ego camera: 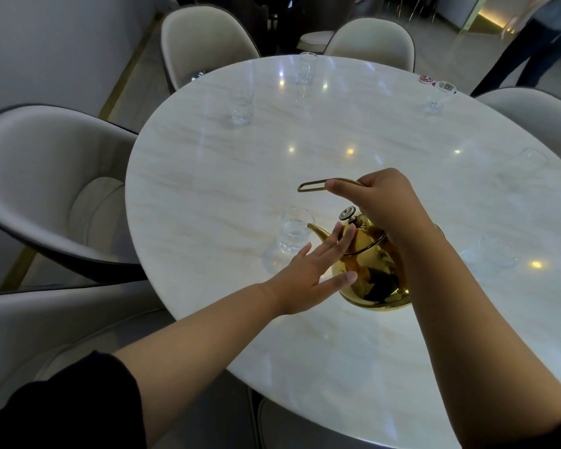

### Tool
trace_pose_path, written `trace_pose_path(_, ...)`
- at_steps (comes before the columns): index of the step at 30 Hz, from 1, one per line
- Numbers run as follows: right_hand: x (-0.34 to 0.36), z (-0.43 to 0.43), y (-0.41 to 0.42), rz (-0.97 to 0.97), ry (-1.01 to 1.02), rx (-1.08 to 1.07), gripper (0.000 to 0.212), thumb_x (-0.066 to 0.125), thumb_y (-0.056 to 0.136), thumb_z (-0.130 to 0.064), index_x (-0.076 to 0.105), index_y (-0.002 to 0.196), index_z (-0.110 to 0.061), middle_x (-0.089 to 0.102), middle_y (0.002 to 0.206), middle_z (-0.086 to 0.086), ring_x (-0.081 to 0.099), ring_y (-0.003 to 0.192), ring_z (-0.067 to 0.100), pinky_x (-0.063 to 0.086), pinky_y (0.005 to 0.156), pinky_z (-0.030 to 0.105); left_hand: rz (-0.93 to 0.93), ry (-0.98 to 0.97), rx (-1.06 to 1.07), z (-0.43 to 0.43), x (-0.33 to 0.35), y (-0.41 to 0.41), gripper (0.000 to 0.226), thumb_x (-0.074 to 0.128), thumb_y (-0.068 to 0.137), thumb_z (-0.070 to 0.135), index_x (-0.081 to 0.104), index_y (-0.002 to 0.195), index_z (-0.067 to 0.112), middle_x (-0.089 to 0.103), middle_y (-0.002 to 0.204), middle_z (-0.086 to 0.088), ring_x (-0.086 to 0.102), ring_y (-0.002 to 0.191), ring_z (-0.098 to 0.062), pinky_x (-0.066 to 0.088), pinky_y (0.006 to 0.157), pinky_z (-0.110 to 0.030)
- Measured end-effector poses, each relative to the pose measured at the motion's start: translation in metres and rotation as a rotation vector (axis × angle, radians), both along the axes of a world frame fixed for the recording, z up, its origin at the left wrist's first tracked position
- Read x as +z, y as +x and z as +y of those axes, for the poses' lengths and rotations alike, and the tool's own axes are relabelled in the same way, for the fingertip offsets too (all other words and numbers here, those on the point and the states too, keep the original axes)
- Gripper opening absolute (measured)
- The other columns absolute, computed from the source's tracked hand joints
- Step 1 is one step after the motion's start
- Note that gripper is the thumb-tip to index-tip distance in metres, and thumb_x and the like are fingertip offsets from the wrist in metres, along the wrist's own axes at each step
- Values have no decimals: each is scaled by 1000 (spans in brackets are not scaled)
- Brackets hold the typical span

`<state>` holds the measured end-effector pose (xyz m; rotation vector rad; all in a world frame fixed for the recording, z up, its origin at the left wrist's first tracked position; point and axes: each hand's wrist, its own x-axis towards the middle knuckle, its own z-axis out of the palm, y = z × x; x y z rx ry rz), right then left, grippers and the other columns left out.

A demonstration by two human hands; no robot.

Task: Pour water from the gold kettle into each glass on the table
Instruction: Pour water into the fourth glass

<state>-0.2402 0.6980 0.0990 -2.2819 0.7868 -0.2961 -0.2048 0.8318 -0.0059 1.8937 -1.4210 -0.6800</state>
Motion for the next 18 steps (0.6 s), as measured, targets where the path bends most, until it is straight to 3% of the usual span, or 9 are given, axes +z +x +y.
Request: trace_pose_path(18, -7, -3, -7, -40, 7, 1, 53, 65, 79, -52, 50, 59, -6, 29, 47, 3, 27, 44, 14, 25, 49, 26, -26, 20, -2, -2, -3, -1, 64, 30, 98, 46, -13, 144, 41, -15, 156, 11, 1, 145, -12, -10, 111, -33)
